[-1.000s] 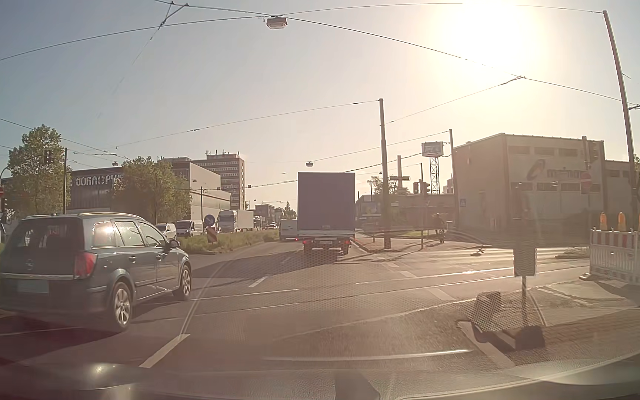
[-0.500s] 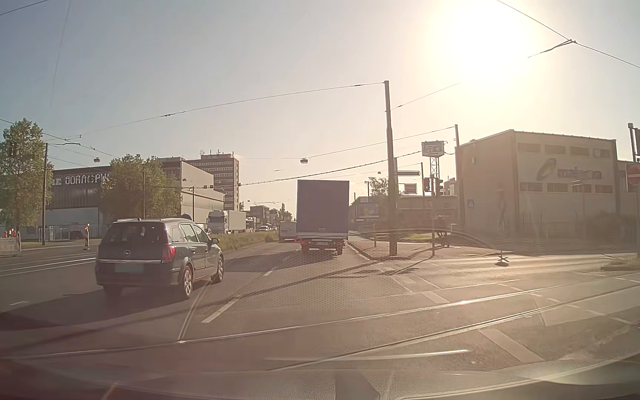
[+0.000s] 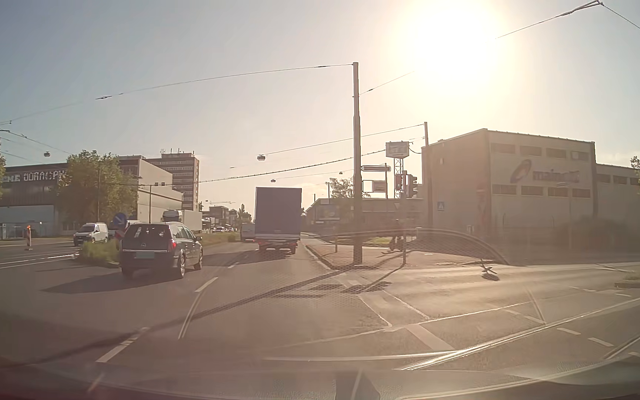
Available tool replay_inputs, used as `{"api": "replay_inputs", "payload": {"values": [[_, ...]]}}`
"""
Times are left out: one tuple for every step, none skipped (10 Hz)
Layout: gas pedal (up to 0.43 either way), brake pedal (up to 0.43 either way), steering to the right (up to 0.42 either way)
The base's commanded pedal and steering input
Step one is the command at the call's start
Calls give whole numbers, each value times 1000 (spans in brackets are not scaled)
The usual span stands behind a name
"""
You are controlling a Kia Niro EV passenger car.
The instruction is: Follow the waypoints while adhering to traffic rules and regulations
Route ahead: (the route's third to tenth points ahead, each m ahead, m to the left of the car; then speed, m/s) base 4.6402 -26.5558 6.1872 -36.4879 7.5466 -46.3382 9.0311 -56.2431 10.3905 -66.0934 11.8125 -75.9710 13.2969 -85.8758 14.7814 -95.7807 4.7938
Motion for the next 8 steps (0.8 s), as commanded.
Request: {"api": "replay_inputs", "payload": {"values": [[0, 256, 358], [0, 238, 407], [0, 220, 456], [0, 37, 509], [0, 0, 551], [0, 0, 585], [0, 0, 618], [0, 0, 643]]}}
